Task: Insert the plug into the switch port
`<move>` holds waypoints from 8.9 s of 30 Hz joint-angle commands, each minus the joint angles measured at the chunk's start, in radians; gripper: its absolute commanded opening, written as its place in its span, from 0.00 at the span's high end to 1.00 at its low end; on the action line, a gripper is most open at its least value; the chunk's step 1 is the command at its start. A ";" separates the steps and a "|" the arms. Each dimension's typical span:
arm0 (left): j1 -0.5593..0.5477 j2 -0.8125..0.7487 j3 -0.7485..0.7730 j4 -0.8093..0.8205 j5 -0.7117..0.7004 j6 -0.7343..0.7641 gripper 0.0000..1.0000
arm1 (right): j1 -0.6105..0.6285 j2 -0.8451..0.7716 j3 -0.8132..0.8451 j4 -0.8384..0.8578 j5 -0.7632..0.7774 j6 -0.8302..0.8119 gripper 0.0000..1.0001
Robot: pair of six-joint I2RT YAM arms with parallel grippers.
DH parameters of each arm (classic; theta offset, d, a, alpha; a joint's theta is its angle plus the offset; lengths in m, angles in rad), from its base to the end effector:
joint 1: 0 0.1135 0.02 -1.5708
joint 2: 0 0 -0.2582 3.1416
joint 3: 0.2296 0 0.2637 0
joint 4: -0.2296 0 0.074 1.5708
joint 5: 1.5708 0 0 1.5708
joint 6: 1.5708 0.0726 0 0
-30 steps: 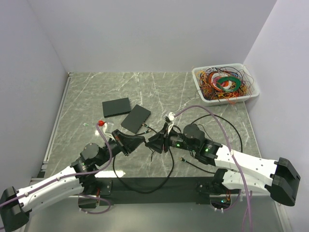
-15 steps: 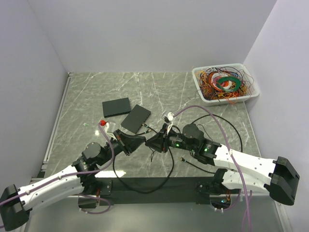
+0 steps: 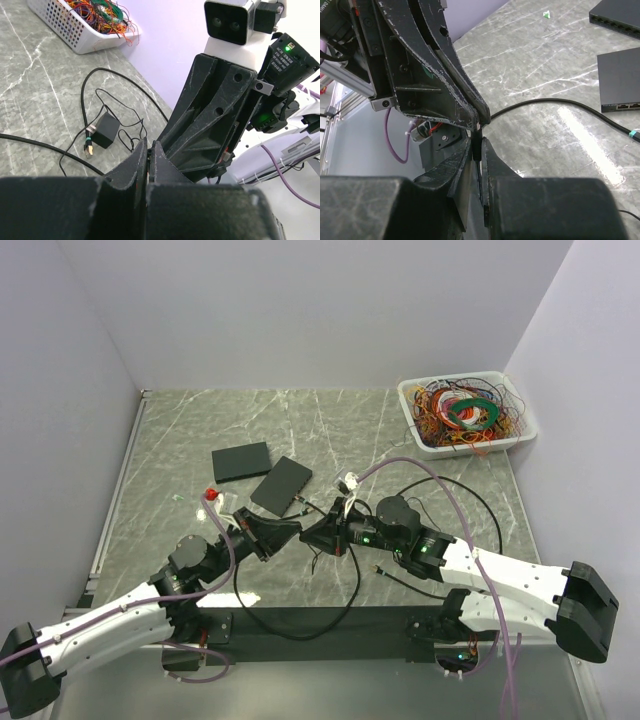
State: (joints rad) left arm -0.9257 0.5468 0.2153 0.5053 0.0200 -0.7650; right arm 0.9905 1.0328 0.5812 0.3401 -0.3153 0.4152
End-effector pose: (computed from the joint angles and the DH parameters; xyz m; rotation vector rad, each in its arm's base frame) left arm 0.1228 -0.1656 0.2463 0.1431 1.5464 -1.3940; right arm 0.1386 0.2524 0.2613 -0.7726 1.6898 1.2865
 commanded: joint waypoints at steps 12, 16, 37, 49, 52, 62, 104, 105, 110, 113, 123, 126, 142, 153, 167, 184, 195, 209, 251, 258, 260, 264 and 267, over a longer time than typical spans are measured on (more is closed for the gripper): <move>-0.004 -0.018 -0.014 0.030 -0.017 -0.008 1.00 | -0.001 -0.019 0.014 0.045 0.013 0.005 0.73; -0.004 -0.021 -0.014 0.030 -0.017 -0.010 1.00 | 0.000 -0.014 0.014 0.046 0.009 0.005 0.74; -0.004 -0.015 -0.025 0.030 -0.017 -0.007 1.00 | 0.011 0.015 0.034 0.039 0.007 0.007 0.82; -0.004 -0.007 0.012 -0.105 -0.098 0.012 0.51 | 0.008 -0.119 -0.007 -0.042 0.195 -0.009 1.00; -0.004 -0.018 0.029 -0.163 -0.166 0.018 0.30 | 0.005 -0.111 0.026 -0.177 0.277 -0.038 1.00; 0.020 0.146 0.209 -0.410 -0.448 0.091 0.11 | -0.213 0.108 0.164 -0.538 0.422 -0.059 1.00; 0.650 1.136 0.407 0.266 0.196 0.227 0.31 | -0.334 0.952 0.741 -0.481 0.383 -0.348 1.00; 0.650 1.148 0.407 0.272 0.199 0.227 0.31 | -0.334 0.954 0.743 -0.484 0.378 -0.348 1.00; 0.650 1.185 0.415 0.280 0.222 0.228 0.32 | -0.332 0.955 0.750 -0.490 0.378 -0.348 1.00; 0.650 1.197 0.418 0.283 0.225 0.225 0.32 | -0.332 0.969 0.763 -0.495 0.375 -0.352 1.00; 0.651 1.277 0.466 0.311 0.253 0.207 0.33 | -0.332 1.015 0.818 -0.500 0.349 -0.369 1.00; 0.651 1.298 0.489 0.326 0.279 0.210 0.34 | -0.331 1.033 0.844 -0.504 0.343 -0.377 1.00; 0.653 1.349 0.581 0.303 0.370 0.265 0.37 | -0.329 1.113 0.991 -0.713 0.245 -0.403 1.00; 0.653 1.360 0.599 0.272 0.351 0.263 0.38 | -0.329 1.079 0.982 -0.819 0.258 -0.403 1.00; 0.653 1.375 0.604 0.263 0.344 0.262 0.38 | -0.322 0.998 0.925 -0.799 0.200 -0.388 1.00; 0.653 1.427 0.621 0.265 0.363 0.271 0.39 | -0.320 1.092 1.039 -0.817 0.199 -0.395 1.00; 0.653 1.429 0.622 0.263 0.368 0.274 0.39 | -0.322 1.116 1.031 -0.805 0.211 -0.391 1.00; 0.651 1.435 0.633 0.251 0.374 0.276 0.40 | -0.329 1.101 1.082 -0.814 0.214 -0.398 1.00; 0.605 1.458 0.674 0.200 0.548 0.395 0.36 | -0.306 1.010 0.901 -0.604 0.421 -0.805 1.00; 0.604 1.457 0.658 0.226 0.563 0.401 0.37 | -0.267 0.968 0.830 -0.517 0.519 -0.868 1.00; 0.602 1.460 0.656 0.231 0.566 0.403 0.38 | -0.260 0.949 0.798 -0.458 0.551 -0.892 1.00; 0.593 1.469 0.654 0.237 0.589 0.415 0.38 | -0.259 0.969 0.790 -0.405 0.581 -0.929 1.00; 0.584 1.473 0.651 0.245 0.612 0.428 0.39 | -0.259 0.980 0.795 -0.380 0.565 -0.954 1.00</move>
State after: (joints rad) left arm -0.3065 2.0037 0.8719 0.7467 0.5220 -0.3515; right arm 0.7269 2.0464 1.3636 -0.2085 0.2188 -0.4747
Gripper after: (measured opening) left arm 0.620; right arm 0.120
